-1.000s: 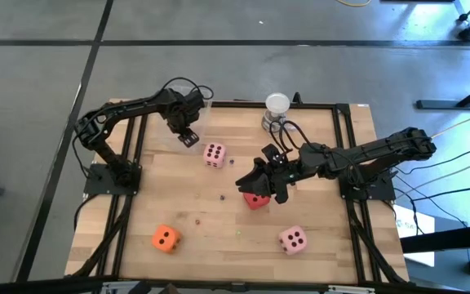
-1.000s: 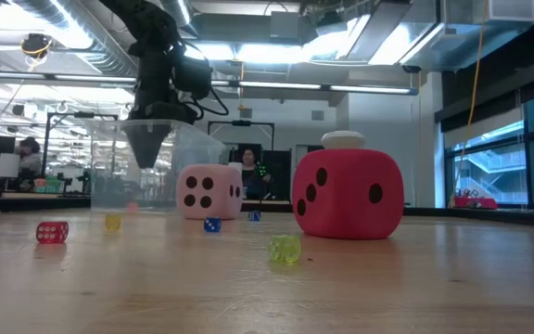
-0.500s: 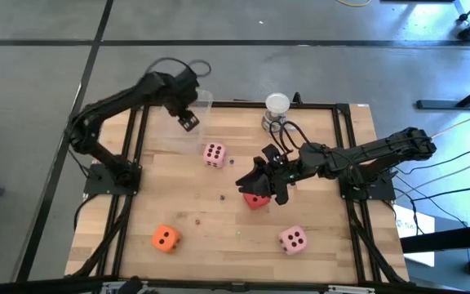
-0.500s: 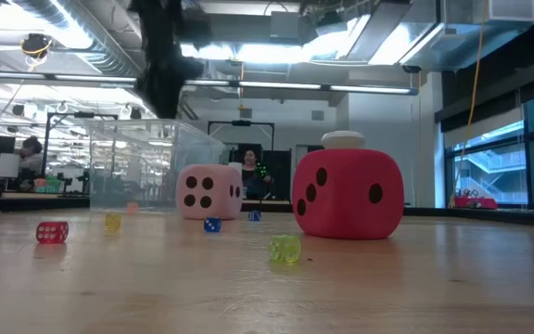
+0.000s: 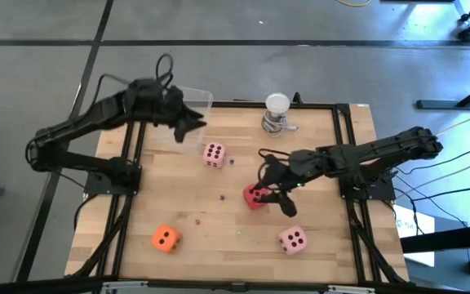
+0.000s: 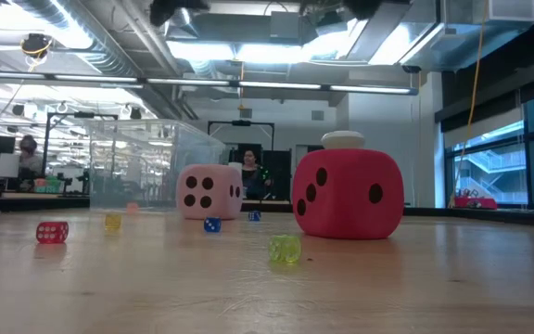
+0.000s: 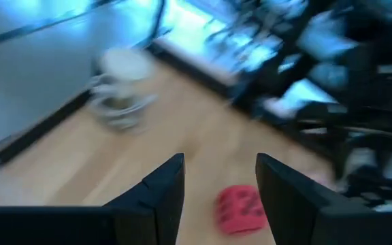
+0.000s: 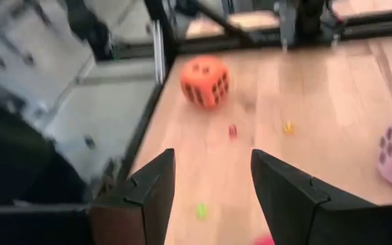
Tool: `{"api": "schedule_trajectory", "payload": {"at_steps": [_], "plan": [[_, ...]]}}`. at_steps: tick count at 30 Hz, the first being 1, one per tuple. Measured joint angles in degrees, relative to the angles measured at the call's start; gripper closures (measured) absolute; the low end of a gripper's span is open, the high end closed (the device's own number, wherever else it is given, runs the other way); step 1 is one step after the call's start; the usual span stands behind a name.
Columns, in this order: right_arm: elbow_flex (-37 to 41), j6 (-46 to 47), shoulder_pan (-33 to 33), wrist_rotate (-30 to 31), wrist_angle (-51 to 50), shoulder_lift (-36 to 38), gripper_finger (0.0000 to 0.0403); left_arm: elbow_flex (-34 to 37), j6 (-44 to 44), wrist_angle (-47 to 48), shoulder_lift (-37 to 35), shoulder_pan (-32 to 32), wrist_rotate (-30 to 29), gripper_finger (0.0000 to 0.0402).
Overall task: Pick & Place Dice
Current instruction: Put the large pink dice into the transparent bin
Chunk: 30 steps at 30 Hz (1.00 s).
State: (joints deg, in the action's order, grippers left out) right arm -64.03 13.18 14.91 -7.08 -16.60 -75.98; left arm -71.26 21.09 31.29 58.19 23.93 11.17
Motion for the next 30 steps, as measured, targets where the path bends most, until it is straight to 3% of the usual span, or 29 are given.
{"api": "schedule_trajectory", "payload": {"at_steps": [4, 11, 17, 22, 30], "plan": [[0.0, -8.2, 1.3, 1.9, -7.6, 2.6, 0.0211, 7.1, 4.1, -10.1, -2.4, -7.0, -2.8, 0.0229], [-9.8, -20.0, 7.0, 14.2, -28.2, 3.1, 0.0211, 11.0, 4.2, -12.8, -2.0, -11.7, -8.4, 0.0229], [-15.7, -14.7, 13.2, 17.8, -38.6, 2.2, 0.0211, 11.0, 2.7, -13.6, -1.5, -11.9, -9.1, 0.0229], [-15.8, -10.6, 21.3, 18.6, -40.0, 2.0, 0.0211, 11.0, 1.8, -13.6, -1.4, -11.9, -9.7, 0.0229], [-15.9, -7.2, 31.5, 24.9, -40.0, -3.4, 0.0211, 11.0, 1.1, -13.6, -1.4, -11.8, -10.1, 0.0229]]}}
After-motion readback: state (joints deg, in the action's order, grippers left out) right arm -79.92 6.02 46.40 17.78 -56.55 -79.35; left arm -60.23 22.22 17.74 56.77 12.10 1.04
